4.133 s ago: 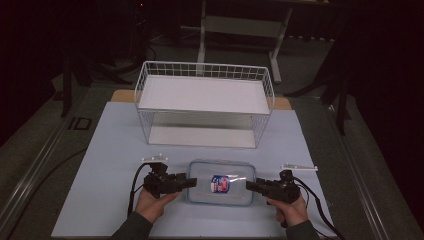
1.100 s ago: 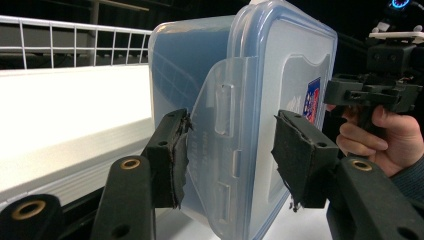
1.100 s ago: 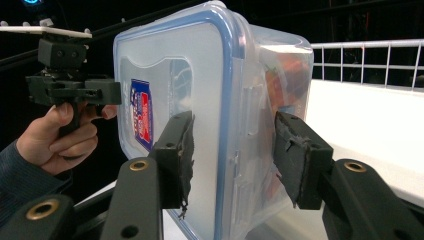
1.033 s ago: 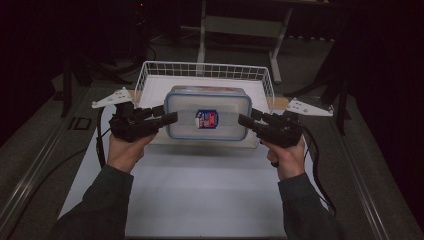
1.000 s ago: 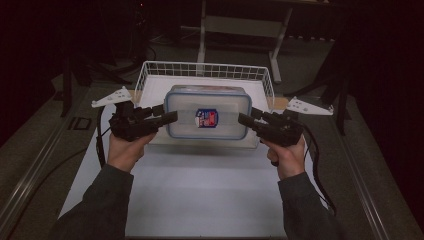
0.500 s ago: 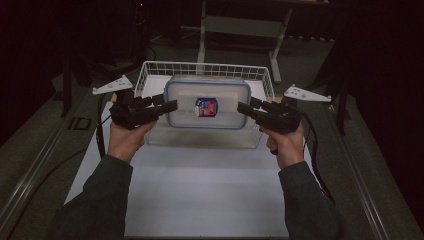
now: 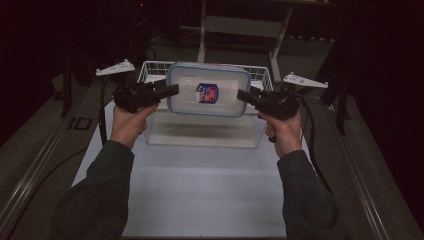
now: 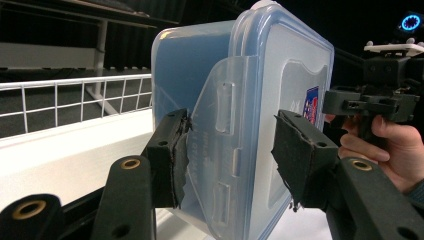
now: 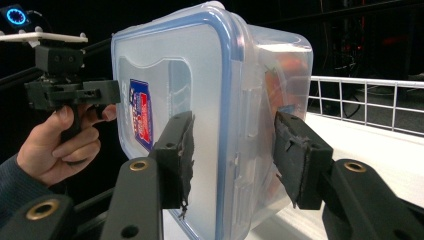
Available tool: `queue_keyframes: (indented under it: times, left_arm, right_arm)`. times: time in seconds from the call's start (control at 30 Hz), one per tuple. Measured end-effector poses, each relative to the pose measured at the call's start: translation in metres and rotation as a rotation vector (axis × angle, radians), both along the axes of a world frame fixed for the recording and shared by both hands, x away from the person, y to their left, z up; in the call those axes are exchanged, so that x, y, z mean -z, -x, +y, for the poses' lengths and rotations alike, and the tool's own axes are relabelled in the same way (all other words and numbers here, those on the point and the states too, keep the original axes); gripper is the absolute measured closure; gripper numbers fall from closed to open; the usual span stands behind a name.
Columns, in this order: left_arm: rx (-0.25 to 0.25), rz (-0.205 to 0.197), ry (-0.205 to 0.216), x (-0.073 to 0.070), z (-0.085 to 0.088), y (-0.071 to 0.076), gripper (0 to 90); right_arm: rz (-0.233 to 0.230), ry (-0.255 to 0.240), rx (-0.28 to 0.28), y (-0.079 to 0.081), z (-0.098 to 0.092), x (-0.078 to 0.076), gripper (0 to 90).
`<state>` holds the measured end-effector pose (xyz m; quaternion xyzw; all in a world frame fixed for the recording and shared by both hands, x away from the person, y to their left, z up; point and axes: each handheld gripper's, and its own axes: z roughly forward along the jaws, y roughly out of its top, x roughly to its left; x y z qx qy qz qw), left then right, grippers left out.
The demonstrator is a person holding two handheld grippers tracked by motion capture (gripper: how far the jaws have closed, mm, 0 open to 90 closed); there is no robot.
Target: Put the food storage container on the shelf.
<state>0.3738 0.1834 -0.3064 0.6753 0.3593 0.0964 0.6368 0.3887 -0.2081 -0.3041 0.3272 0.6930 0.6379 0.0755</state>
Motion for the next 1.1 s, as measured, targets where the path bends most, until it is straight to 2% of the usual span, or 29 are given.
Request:
queue_keyframes:
  times: [0.07,0.17,0.27,0.4,0.57,0.77,0.9,1.1]
  left_arm:
    - [-0.002,0.004,0.004,0.001,0.000,-0.002,49.0]
    - [-0.001,0.040,0.015,0.008,0.001,-0.012,49.0]
    - [-0.004,0.067,0.008,0.014,0.002,-0.020,48.8]
    - [-0.028,0.105,0.009,0.023,0.004,-0.030,48.6]
    - [-0.046,0.119,0.006,0.026,0.003,-0.033,48.5]
    - [-0.084,0.137,0.025,0.024,0.002,-0.035,48.4]
    - [-0.125,0.131,0.030,0.024,-0.001,-0.034,48.1]
    - [-0.155,0.135,0.033,0.024,-0.004,-0.035,47.5]
  right_arm:
    - [0.012,-0.005,0.003,-0.004,0.000,0.001,52.0]
    - [0.026,-0.005,0.007,-0.009,0.001,0.004,52.0]
    - [0.028,0.021,0.016,-0.017,0.003,0.008,51.9]
    - [0.058,0.038,0.028,-0.026,0.007,0.011,51.8]
    - [0.092,0.046,0.037,-0.032,0.009,0.018,51.7]
    - [0.152,0.002,0.048,-0.039,0.010,0.021,51.6]
    - [0.171,-0.016,0.051,-0.042,0.009,0.022,51.5]
    - [0.202,-0.052,0.067,-0.049,0.009,0.023,50.9]
